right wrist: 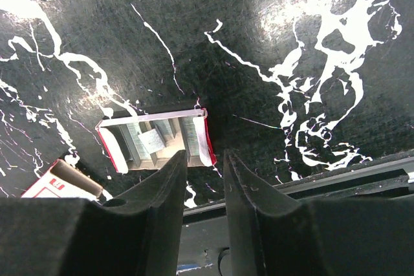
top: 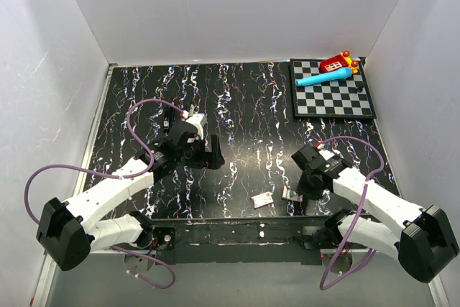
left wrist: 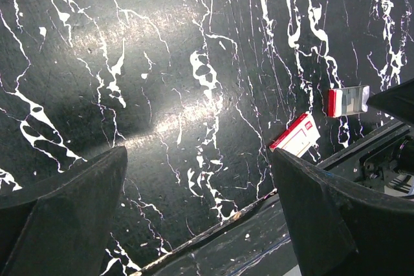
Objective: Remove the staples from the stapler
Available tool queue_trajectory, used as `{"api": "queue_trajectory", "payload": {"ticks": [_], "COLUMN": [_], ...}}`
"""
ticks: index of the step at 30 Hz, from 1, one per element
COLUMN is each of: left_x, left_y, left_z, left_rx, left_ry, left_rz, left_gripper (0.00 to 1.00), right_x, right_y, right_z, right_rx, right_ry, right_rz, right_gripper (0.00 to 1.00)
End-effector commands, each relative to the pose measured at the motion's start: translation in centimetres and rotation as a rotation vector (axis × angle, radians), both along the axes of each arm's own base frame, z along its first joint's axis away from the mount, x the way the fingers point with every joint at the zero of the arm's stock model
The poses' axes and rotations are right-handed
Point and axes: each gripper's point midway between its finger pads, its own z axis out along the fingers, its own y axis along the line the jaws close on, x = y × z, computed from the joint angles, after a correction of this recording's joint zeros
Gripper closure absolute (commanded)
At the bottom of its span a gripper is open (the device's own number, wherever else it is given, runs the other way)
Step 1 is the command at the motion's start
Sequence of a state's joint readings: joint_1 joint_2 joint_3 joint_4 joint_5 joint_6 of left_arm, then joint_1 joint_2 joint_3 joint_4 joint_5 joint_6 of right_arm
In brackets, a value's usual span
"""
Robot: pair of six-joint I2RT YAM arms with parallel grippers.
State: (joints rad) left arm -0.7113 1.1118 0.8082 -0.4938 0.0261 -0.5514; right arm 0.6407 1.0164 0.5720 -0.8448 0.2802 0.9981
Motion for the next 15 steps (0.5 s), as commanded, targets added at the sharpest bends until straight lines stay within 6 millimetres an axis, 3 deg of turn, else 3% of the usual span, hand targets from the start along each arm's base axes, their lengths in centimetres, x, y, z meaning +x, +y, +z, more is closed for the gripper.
{"api": "queue_trajectory", "payload": {"ticks": [1,15], "left_x": [0.0,-0.3], "left_y": [-0.1,0.1], "left_z": [0.2,0.0], "left_rx": [-0.01,-0.011], "left_ry": [-0.015,-0.014], "left_rz": [0.007,0.006], "left_gripper": [0.05,0.04], "right_x": [0.4,0.5], "right_y": [-0.2,0.5], "right_z": [0.9,-0.3], "right_rx": [-0.003,0.014], "right_ry": [-0.026,0.002], "right_rz": [-0.01,0.004], "right_gripper": [0.61,0.57]}}
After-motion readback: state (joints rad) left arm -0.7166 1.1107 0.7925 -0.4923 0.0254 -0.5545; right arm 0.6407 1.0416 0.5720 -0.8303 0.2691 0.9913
